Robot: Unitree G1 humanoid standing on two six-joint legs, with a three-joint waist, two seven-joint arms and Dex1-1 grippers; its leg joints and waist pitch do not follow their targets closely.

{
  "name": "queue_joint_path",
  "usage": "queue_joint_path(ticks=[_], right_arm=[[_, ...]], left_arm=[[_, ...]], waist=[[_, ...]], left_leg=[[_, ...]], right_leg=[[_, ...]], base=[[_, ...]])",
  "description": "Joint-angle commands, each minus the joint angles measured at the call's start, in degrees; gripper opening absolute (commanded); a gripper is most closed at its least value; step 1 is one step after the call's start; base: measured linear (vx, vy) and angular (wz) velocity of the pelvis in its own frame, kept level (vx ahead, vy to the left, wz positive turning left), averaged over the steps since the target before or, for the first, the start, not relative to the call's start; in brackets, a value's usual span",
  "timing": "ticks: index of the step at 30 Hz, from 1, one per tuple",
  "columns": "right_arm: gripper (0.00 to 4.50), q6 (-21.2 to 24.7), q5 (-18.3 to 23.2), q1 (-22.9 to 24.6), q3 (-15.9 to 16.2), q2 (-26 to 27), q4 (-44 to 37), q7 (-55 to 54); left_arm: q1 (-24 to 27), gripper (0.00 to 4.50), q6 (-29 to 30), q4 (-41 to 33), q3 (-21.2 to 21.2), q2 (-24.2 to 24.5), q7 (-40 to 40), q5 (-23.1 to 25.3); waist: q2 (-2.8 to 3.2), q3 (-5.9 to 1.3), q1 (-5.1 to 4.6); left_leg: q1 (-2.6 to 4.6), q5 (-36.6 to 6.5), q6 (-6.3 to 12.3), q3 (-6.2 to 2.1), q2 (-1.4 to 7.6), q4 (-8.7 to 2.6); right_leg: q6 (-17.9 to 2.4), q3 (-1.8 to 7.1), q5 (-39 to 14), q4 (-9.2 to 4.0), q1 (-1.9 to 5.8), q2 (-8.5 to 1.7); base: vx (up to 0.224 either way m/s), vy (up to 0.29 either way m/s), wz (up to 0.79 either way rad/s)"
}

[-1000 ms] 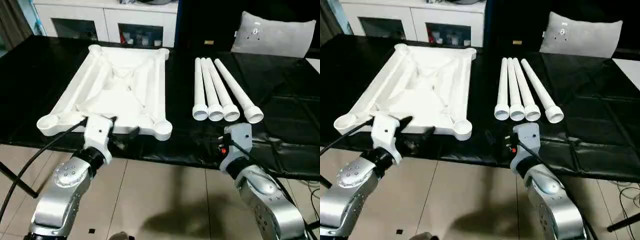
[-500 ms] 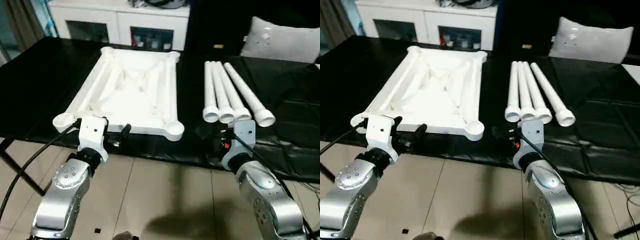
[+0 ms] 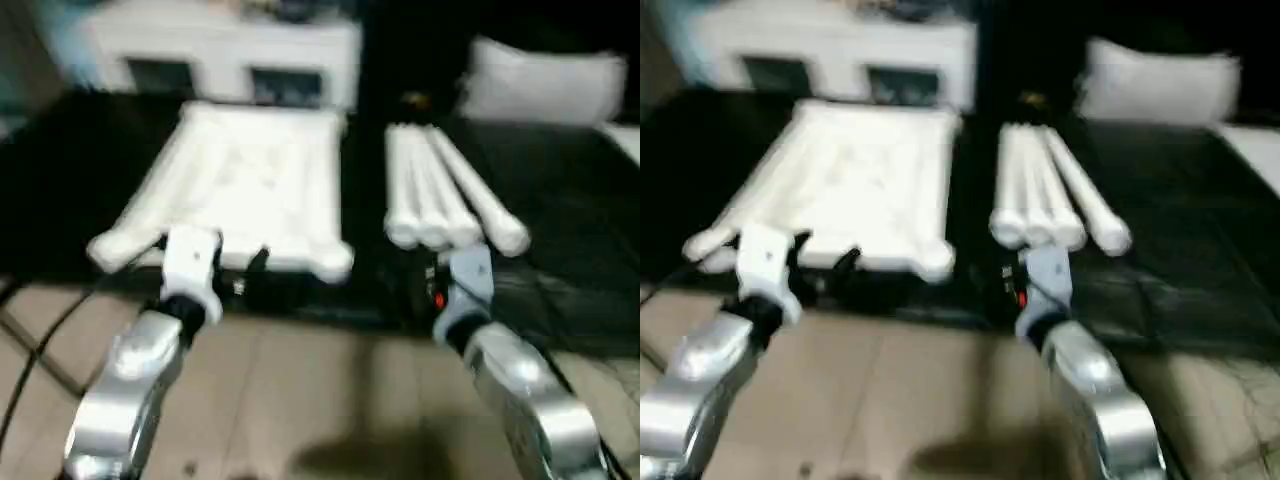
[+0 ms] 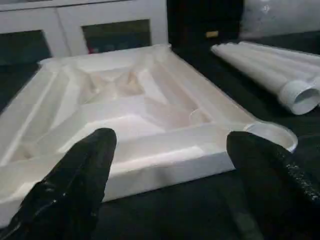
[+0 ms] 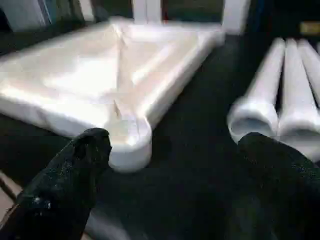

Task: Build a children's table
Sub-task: Move to table

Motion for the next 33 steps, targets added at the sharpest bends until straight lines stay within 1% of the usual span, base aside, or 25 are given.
queue_joint_path(ticks=[1, 3, 5, 8, 10, 12, 13, 14, 15, 16, 17, 18, 19, 20, 21, 22, 23, 24, 25, 26, 27, 28, 29, 31, 33], right_arm=[[4.5, 0.0, -0.9, 0.0, -0.1, -0.2, -0.2, 0.0], [4.5, -0.1, -0.8, 0.1, 0.2, -0.5, -0.4, 0.4], [4.5, -0.4, -0.7, 0.6, 0.5, -0.7, -0.9, 0.7], [4.5, -0.6, -1.2, 0.7, 0.3, -0.5, -0.9, 0.6], [4.5, -0.9, -1.5, 0.7, 0.3, -0.5, -0.8, 0.5], [4.5, -1.0, -1.5, 0.7, 0.3, -0.5, -0.7, 0.5], [4.5, -1.1, -1.6, 0.7, 0.6, -0.6, -0.8, 0.7], [4.5, -1.1, -1.7, 0.7, 0.7, -0.6, -0.8, 0.7], [4.5, -1.1, -1.7, 0.7, 0.7, -0.7, -0.8, 0.8], [4.5, -1.0, -1.7, 0.7, 0.8, -0.8, -0.9, 0.9], [4.5, -1.0, -1.8, 0.7, 0.8, -0.8, -0.9, 1.0], [4.5, -0.9, -1.9, 0.7, 0.8, -0.8, -1.0, 1.1], [4.5, -0.8, -1.9, 0.7, 0.9, -0.9, -1.3, 1.4], [4.5, -0.8, -1.9, 0.6, 0.9, -1.0, -1.3, 1.5], [4.5, -0.8, -2.0, 0.5, 1.0, -1.2, -1.4, 1.7], [4.5, -0.7, -2.0, 0.5, 1.0, -1.2, -1.4, 1.8], [4.5, -0.8, -2.0, 0.5, 1.1, -1.4, -1.5, 2.1], [4.5, -0.9, -2.0, 0.5, 1.2, -1.5, -1.6, 2.2], [4.5, -0.9, -2.0, 0.4, 1.1, -1.5, -1.7, 2.2], [4.5, -0.9, -2.0, 0.4, 1.1, -1.6, -1.7, 2.2], [4.5, -0.9, -2.1, 0.4, 1.1, -1.7, -1.6, 2.2], [4.5, -1.1, -2.3, 0.3, 1.1, -1.8, -1.5, 2.1], [4.5, -1.1, -2.4, 0.3, 1.1, -1.8, -1.5, 2.1], [4.5, -1.4, -2.7, 0.3, 1.2, -2.0, -1.5, 2.1], [4.5, -1.1, -2.7, 0.0, 1.1, -2.6, -1.1, 2.8]], left_arm=[[-1.3, 4.05, 1.2, -0.3, -0.3, 0.6, -0.6, 0.2], [-1.3, 4.05, 1.4, -0.2, -0.4, 0.6, -0.8, 0.3], [-1.4, 4.05, 1.7, 0.0, -0.4, 0.7, -1.0, 0.5], [-1.4, 4.05, 2.1, 0.0, -0.7, 0.7, -1.5, 0.3], [-1.2, 4.05, 2.1, -0.1, -1.0, 0.8, -1.7, 0.3], [-1.2, 4.05, 2.2, -0.2, -1.1, 0.7, -1.7, 0.3], [-1.0, 4.05, 2.4, -0.3, -1.1, 0.7, -1.7, 0.1], [-1.0, 4.05, 2.4, -0.3, -1.1, 0.7, -1.8, 0.0], [-1.0, 4.05, 2.4, -0.3, -1.1, 0.7, -1.8, 0.0], [-0.8, 4.05, 2.4, -0.4, -1.2, 0.7, -1.9, 0.1], [-0.7, 4.05, 2.4, -0.5, -1.2, 0.8, -2.2, 0.1], [-0.5, 4.05, 2.5, -0.6, -1.3, 0.9, -2.6, 0.0], [-0.2, 4.05, 2.3, -0.8, -1.7, 1.2, -3.4, -0.1], [-0.2, 4.05, 2.4, -1.0, -1.9, 1.3, -3.7, -0.3], [0.0, 4.05, 2.5, -1.1, -2.0, 1.4, -4.1, -0.4], [0.0, 4.05, 2.4, -1.0, -2.0, 1.5, -4.1, -0.3], [0.0, 4.05, 2.1, -0.7, -2.0, 1.8, -4.1, 0.1], [0.0, 4.05, 1.8, -0.5, -2.0, 2.0, -4.3, 0.2], [-0.2, 4.05, 1.9, -0.3, -2.0, 2.1, -4.6, 0.1], [-0.3, 4.05, 2.2, -0.2, -2.0, 2.5, -5.0, 0.0], [-0.7, 4.05, 2.5, 0.2, -2.1, 3.1, -5.9, -0.1], [-1.1, 4.05, 3.0, 0.8, -2.2, 3.8, -6.6, -0.1], [-1.3, 4.05, 3.2, 1.0, -2.2, 3.9, -6.9, -0.3], [-1.9, 4.05, 3.6, 1.9, -2.2, 4.6, -8.1, -0.5], [-3.6, 4.05, 4.2, 3.6, -2.6, 6.4, -12.4, -2.3]], waist=[[0.18, -0.05, -2.04], [1.82, -1.88, -3.2], [2.21, -2.76, -4.89], [-0.9, -3.19, -4.95], [-1.46, -4.76, -3.46], [-0.72, -5.68, -2.97], [-0.2, -5.89, -3.05], [0.48, -6.17, -3.4], [0.43, -6.81, -4.39], [0.38, -6.89, -5.64], [0.19, -6.91, -5.87], [-0.75, -6.22, -5.2], [-1.98, -6.05, -4.61], [-5.37, -5.63, -1.99], [-4.25, -5.25, -0.66], [-4.54, -5.29, -0.37], [-4.04, -4.94, 0.03], [-3.17, -4.98, 0.12], [-0.51, -4.01, -0.93], [-0.51, -4.01, -0.93], [1.26, -7.1, -0.25], [1.27, -6.43, -0.4], [0.61, -6.12, 0.07], [-0.87, -5.14, 0.95], [-0.45, -4.3, 0.94]], left_leg=[[2.59, -34.3, -5.03, -1.45, 1.88, -8.87], [4.15, -44.5, -6.82, -4.16, 3.87, -11.93], [5.36, -40.3, -1.43, -6.13, 4.57, -13.84], [1.51, -26.4, 4.4, -0.85, -0.14, -10.5], [-2.41, -5.5, 7.01, 0.52, -1.38, -6.87], [-2.81, 5.8, 11.29, 0.3, -1.61, -7.1], [-2.0, 9.6, 13.0, 0.03, -1.81, -7.31], [1.31, 16.7, 17.17, -1.28, -1.41, -7.52], [5.81, 25.5, 23.1, -4.25, -0.22, -6.91], [11.79, 29.4, 29.35, -8.65, 4.19, -6.62], [12.56, 31.4, 31.88, -10.35, 6.11, -6.74], [10.15, 29.2, 31.18, -9.26, 5.12, -6.49], [7.36, 24.0, 26.48, -6.29, 1.08, -5.09], [-2.51, 6.3, 18.98, -0.51, -7.68, 0.13], [-7.67, 1.9, 11.76, -2.31, -4.17, 3.67], [-8.33, 4.6, 7.15, -2.48, -3.64, 3.62], [-6.71, 12.6, 0.92, -2.36, -3.26, 0.32], [-5.89, 17.3, 0.42, -2.47, -2.65, -2.58], [-5.83, 24.2, 4.29, -3.56, 0.01, -7.12], [-5.83, 24.2, 4.29, -3.56, 0.01, -7.12], [-0.22, 36.1, 7.95, -6.65, 4.55, -4.15], [-0.32, 46.4, 12.34, -8.31, 5.65, -4.62], [-0.81, 43.2, 11.6, -6.94, 4.6, -4.4], [-4.65, 16.9, 5.36, -2.98, 1.44, -6.2], [-3.41, -0.9, 1.03, -2.89, 2.09, -8.11]], right_leg=[[-6.3, -1.16, -34.7, -7.72, -2.25, 1.93], [-6.6, -0.91, -16.4, -3.83, -1.29, 3.05], [-5.0, -0.53, 1.5, -1.38, -1.76, 2.62], [-8.4, 2.44, -5.0, -6.66, 1.96, -0.39], [-15.0, 5.2, -15.2, -9.18, 6.17, -2.19], [-17.5, 4.01, -4.2, -7.64, 6.34, 0.19], [-17.3, 3.14, 0.2, -6.67, 5.53, 1.52], [-15.8, 1.39, 6.6, -4.62, 3.0, 3.54], [-11.7, 0.37, 9.9, -1.81, -0.59, 4.64], [-5.3, 0.22, 1.5, 1.28, -8.09, 3.21], [-2.0, 1.04, -2.1, 2.68, -9.85, 1.82], [0.3, 2.94, -1.4, 2.15, -10.07, -0.04], [-0.9, 4.09, 3.3, -0.98, -7.24, -0.49], [-5.7, 10.93, 11.2, -4.33, 4.04, -1.82], [-13.5, 13.59, 31.0, -3.59, 7.75, -7.72], [-13.4, 11.05, 41.7, -2.07, 6.98, -6.15], [-11.1, 6.08, 54.5, -1.13, 3.89, -3.52], [-9.9, 4.01, 55.8, -0.77, 2.57, -1.95], [-4.5, 0.79, 44.0, 0.15, 0.96, 2.31], [-4.5, 0.79, 44.0, 0.15, 0.96, 2.31], [-2.4, 2.06, 34.7, 2.18, -2.22, 1.94], [-3.0, 4.65, 21.3, 0.54, -3.7, -0.81], [-4.0, 5.04, 20.8, -0.69, -3.75, -0.85], [-7.6, 5.04, 23.1, -2.38, -0.11, -1.62], [-9.4, 4.74, 10.1, -3.46, -0.54, -1.1]], base=[[0.058, 0.046, 0.06], [0.029, 0.023, 0.03], [0.082, 0.075, -0.08], [0.113, 0.0, 0.0], [0.111, -0.051, 0.04], [0.14, -0.041, 0.06], [0.182, -0.028, 0.1], [0.182, -0.028, 0.1], [0.221, -0.083, 0.12], [0.208, -0.128, 0.12], [0.208, -0.128, 0.12], [0.108, -0.14, 0.01], [0.068, -0.151, 0.05], [0.068, -0.151, 0.05], [0.11, -0.087, 0.08], [0.109, -0.051, -0.11], [0.109, -0.051, -0.11], [0.073, -0.059, -0.17], [0.038, -0.01, -0.21], [0.038, -0.01, -0.21], [0.057, 0.004, -0.06], [0.079, -0.005, 0.08], [0.079, -0.005, 0.08], [0.0, 0.0, 0.0], [-0.047, -0.002, 0.01]])
